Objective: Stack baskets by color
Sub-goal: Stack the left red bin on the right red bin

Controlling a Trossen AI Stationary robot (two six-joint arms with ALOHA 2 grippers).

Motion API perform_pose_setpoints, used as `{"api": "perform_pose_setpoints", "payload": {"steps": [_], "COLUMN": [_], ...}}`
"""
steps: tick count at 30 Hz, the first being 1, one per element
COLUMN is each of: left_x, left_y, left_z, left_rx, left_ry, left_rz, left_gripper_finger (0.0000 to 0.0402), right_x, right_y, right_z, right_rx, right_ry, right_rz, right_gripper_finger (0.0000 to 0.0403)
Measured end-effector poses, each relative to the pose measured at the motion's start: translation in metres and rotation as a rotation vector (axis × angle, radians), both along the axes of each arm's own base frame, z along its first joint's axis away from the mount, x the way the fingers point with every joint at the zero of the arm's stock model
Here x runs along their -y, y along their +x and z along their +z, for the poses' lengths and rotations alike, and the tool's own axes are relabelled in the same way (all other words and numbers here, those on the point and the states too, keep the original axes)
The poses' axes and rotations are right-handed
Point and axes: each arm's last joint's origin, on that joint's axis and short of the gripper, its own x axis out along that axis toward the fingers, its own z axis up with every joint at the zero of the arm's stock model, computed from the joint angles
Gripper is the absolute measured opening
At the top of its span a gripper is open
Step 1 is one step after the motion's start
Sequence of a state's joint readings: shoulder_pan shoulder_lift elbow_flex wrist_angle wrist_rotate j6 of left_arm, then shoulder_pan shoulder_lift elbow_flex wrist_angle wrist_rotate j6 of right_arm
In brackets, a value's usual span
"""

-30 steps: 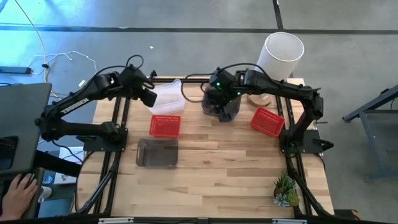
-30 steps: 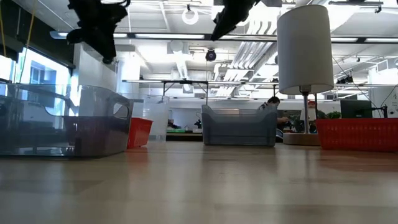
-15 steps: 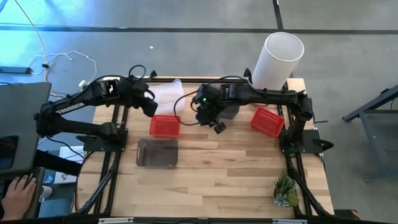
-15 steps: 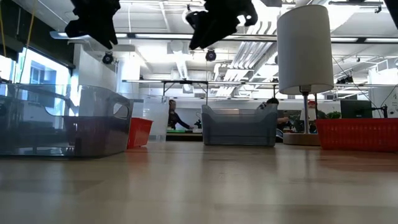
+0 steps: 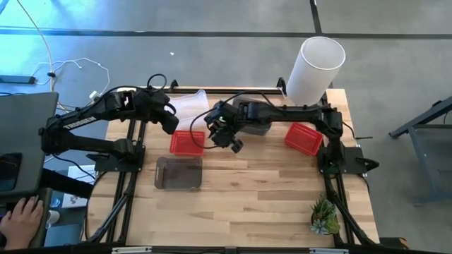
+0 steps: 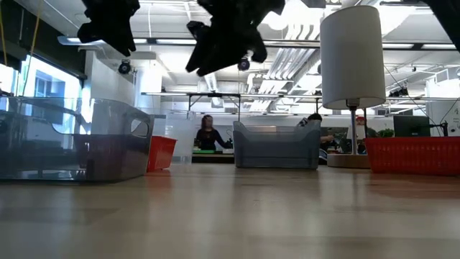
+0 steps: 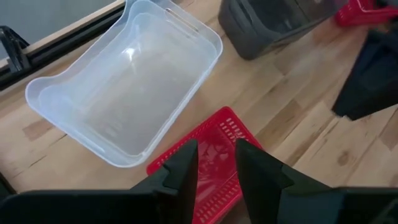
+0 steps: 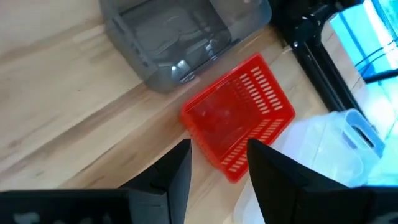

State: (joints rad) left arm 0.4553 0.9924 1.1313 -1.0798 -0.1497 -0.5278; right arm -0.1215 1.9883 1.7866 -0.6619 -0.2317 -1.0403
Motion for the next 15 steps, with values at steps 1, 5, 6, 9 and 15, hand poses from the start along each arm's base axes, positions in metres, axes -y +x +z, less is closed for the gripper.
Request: {"api": "perform_pose_setpoints", "payload": {"steps": [1,5,6,9,15], "left_x": [0.0,0.0,0.0,0.0,-0.001], "left_y": [0.0,0.0,0.0,0.0,-0.001], "left_z": [0.0,0.0,0.0,0.0,0.0], "left_rx": [-0.002,-0.005,-0.004,-0.009,-0.019], "left_ry": [0.003,0.006,0.006,0.015,0.034], "left_rz": [-0.004,-0.004,-0.004,0.002,0.018], "left_gripper_finger": [0.0093,0.0094,0.0094,0.0093,0.0094], "right_x": [0.0,0.001,0.002,0.002,0.004], "right_y": [0.003,0.012,0.014,0.02,0.029], "right_z": [-0.003,-0.019,-0.022,-0.035,-0.053], "right_rx": [0.005,0.009,0.007,-0.003,-0.002], "right_ry": [-0.01,-0.047,-0.056,-0.074,-0.102], "right_rz": [0.01,0.052,0.062,0.084,0.115], "right_gripper_finger": [0.0142,0.0142,0.0142,0.0142,0.0142]}}
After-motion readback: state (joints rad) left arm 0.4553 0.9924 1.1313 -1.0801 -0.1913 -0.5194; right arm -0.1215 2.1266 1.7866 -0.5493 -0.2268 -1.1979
